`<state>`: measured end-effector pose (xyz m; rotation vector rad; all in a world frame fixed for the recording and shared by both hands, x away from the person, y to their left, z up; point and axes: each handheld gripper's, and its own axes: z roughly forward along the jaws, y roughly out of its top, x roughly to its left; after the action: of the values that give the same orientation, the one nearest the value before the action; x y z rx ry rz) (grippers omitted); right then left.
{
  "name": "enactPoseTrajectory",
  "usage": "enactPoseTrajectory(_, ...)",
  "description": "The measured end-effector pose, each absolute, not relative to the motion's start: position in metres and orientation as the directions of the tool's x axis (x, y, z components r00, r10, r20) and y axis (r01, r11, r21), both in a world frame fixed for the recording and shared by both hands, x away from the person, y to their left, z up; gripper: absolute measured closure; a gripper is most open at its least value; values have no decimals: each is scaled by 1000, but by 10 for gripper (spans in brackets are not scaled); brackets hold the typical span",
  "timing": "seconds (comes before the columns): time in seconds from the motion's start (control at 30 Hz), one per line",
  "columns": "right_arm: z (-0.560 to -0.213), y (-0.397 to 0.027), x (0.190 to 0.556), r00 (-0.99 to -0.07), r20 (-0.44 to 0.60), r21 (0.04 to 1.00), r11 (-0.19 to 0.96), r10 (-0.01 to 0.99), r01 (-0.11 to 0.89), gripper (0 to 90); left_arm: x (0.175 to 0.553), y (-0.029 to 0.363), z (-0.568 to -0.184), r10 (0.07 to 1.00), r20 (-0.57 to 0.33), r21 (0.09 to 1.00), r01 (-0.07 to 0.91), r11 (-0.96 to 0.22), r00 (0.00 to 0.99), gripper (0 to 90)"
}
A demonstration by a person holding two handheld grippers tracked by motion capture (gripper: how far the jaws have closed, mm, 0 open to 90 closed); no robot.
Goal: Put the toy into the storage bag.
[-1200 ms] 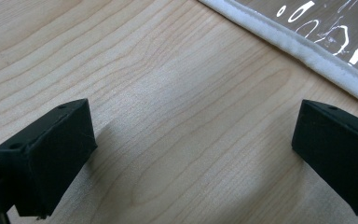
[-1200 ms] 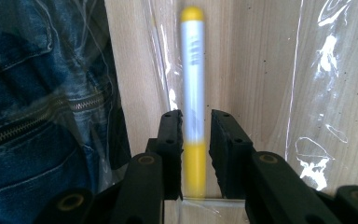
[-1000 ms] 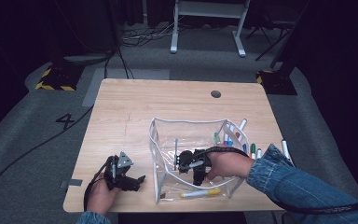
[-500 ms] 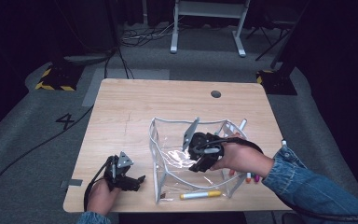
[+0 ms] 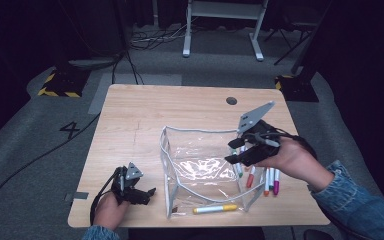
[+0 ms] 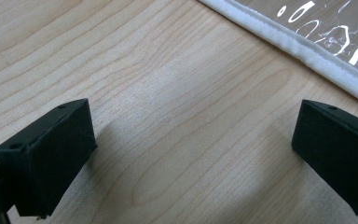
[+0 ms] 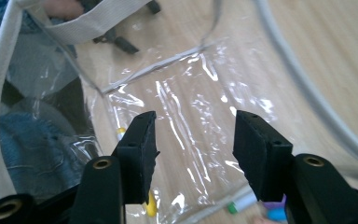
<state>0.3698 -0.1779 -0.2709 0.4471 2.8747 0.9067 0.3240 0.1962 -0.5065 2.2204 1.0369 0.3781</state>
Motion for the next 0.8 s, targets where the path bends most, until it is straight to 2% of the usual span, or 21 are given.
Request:
enactPoseTrajectory(0.1, -262, -211, 374, -925, -15, 616, 732, 380, 291, 493, 324, 196, -507, 764, -13, 665, 576, -476, 646, 0)
enactPoseTrajectory(0.13, -262, -211, 374, -925, -15, 616, 732, 380, 291, 493, 324, 196, -507, 764, -13, 665, 576, -476, 646, 0)
enactPoseTrajectory(0.27, -267, -255, 382, -873, -27, 648, 673, 488, 356, 487, 324, 196, -507, 764, -13, 665, 576, -475, 645, 0)
enactPoseTrajectory(0.6, -300, -344, 402, -728, -25, 658, 560, 685, 504, 483, 324, 196, -507, 764, -13, 665, 576, -476, 645, 0)
enactPoseTrajectory(0.8, -322, -379, 408, -656, -30, 643, 517, 754, 565, 485, 324, 196, -507, 763, -12, 665, 575, -476, 646, 0)
